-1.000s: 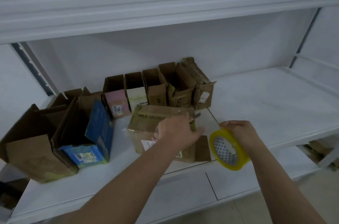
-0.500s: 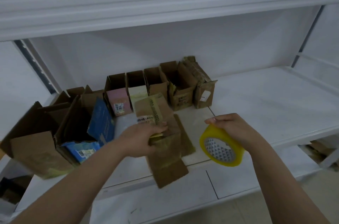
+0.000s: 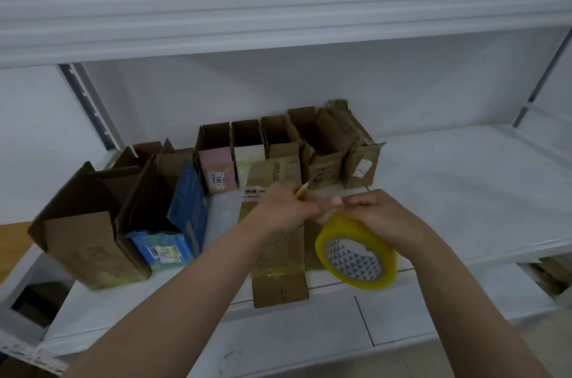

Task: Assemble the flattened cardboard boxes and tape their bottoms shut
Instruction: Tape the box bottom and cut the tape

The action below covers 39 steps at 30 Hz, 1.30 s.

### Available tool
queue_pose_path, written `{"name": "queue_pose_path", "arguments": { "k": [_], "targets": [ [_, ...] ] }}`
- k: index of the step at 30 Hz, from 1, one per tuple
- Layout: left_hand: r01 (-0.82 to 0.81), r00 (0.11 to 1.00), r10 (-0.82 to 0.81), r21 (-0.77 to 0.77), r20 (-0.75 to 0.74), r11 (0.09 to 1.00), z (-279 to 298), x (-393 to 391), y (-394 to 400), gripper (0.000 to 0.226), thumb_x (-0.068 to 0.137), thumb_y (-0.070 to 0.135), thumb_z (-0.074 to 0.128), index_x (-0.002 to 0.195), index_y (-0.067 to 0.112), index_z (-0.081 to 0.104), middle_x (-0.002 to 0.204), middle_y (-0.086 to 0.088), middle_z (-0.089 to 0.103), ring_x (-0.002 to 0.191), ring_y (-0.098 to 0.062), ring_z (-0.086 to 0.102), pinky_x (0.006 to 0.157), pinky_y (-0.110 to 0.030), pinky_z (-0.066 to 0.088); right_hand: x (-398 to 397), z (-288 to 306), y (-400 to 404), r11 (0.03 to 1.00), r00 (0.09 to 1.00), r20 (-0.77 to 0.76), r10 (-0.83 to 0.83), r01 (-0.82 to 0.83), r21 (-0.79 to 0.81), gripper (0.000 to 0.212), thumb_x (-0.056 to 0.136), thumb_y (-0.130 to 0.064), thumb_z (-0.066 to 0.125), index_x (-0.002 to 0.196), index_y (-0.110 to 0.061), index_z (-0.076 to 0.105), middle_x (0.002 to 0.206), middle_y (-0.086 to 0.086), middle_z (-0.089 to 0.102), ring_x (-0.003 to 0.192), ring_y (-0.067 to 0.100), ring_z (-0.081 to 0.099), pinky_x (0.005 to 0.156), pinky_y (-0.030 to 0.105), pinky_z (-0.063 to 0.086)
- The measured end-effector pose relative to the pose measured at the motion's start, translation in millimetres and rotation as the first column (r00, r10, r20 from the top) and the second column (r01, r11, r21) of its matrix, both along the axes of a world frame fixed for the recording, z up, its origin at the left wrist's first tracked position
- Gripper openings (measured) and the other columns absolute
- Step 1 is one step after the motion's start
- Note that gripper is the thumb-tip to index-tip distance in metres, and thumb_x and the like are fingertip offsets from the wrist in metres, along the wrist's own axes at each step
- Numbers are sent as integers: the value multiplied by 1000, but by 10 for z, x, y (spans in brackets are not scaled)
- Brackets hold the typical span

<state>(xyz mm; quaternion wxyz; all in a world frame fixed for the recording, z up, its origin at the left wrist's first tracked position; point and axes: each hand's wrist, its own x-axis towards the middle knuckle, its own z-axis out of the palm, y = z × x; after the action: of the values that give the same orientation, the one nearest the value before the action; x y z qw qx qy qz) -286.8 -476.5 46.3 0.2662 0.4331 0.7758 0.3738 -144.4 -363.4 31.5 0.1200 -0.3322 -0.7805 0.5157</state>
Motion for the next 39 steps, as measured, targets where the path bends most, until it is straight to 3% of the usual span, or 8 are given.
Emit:
{"name": "queue_pose_path", "arguments": {
  "k": [5, 9, 13, 15, 19, 26, 34, 39],
  "targets": [
    [-8, 995, 14, 61, -102, 998, -53, -80, 26, 27, 83, 41, 73, 69, 18, 70, 59, 10, 66, 65, -1, 63, 64, -24, 49, 90, -89, -8, 974, 998, -45, 49, -57, -217, 63, 72, -44, 74, 131, -29, 55, 110, 7, 68, 89, 19, 70, 67, 32, 58],
    [-103, 988, 116, 118, -107, 988, -24, -208, -86, 31, 84, 40, 71, 66, 18, 61, 56, 12, 65, 57, 3, 59, 63, -22, 46, 145, -118, 101, 950, 975, -213, -67, -3, -313, 89, 52, -56, 78, 129, -17, 59, 114, 13, 68, 101, 33, 68, 85, 51, 57],
    [-269, 961, 275, 210, 1, 940, 64, -484, -332, 24, 86, 32, 71, 78, 10, 65, 76, 1, 70, 74, -8, 66, 70, -22, 54, 204, -119, 218, 957, 967, -252, -41, -34, -289, 67, 63, -61, 79, 112, -16, 70, 105, 19, 71, 93, 37, 68, 84, 48, 54],
    [-349, 936, 350, 216, 36, 912, 10, -647, -484, 30, 87, 31, 69, 85, 1, 67, 83, -8, 70, 79, -15, 66, 77, -27, 55, 216, -121, 254, 982, 991, -132, -11, -14, -191, 64, 59, -60, 77, 107, -17, 72, 90, 14, 72, 76, 29, 67, 72, 44, 54],
    [-411, 908, 418, 142, -23, 900, -387, -710, -728, 32, 89, 35, 66, 73, 7, 63, 75, -11, 67, 77, -26, 64, 82, -42, 50, 72, -153, 250, 991, 989, 145, 14, -33, 131, 34, 73, -54, 75, 84, -22, 73, 89, -2, 69, 85, 14, 65, 73, 29, 53],
    [-510, 837, 533, 175, -124, 842, -736, -707, -833, 42, 91, 43, 61, 75, 4, 58, 72, -12, 64, 68, -25, 59, 62, -35, 43, -226, -112, 297, 897, 944, 329, -22, -127, 424, 38, 74, -64, 70, 69, -26, 63, 81, -11, 64, 82, 8, 60, 75, 34, 50],
    [-563, 807, 579, 147, -113, 813, -953, -768, -816, 38, 89, 44, 63, 68, 13, 59, 66, -2, 64, 67, -18, 60, 63, -33, 45, -454, -166, 336, 871, 887, 461, -21, -210, 444, 39, 77, -63, 68, 75, -24, 63, 84, -9, 64, 81, 7, 58, 69, 29, 43],
    [-597, 769, 541, 80, 341, 798, -1072, -650, -760, 36, 90, 38, 64, 66, 11, 59, 59, 3, 60, 63, -15, 54, 59, -26, 39, -583, -450, 295, 914, 867, 498, 34, -229, 335, 39, 76, -61, 70, 67, -25, 58, 79, -5, 63, 82, 14, 62, 78, 36, 50]
  ]
}}
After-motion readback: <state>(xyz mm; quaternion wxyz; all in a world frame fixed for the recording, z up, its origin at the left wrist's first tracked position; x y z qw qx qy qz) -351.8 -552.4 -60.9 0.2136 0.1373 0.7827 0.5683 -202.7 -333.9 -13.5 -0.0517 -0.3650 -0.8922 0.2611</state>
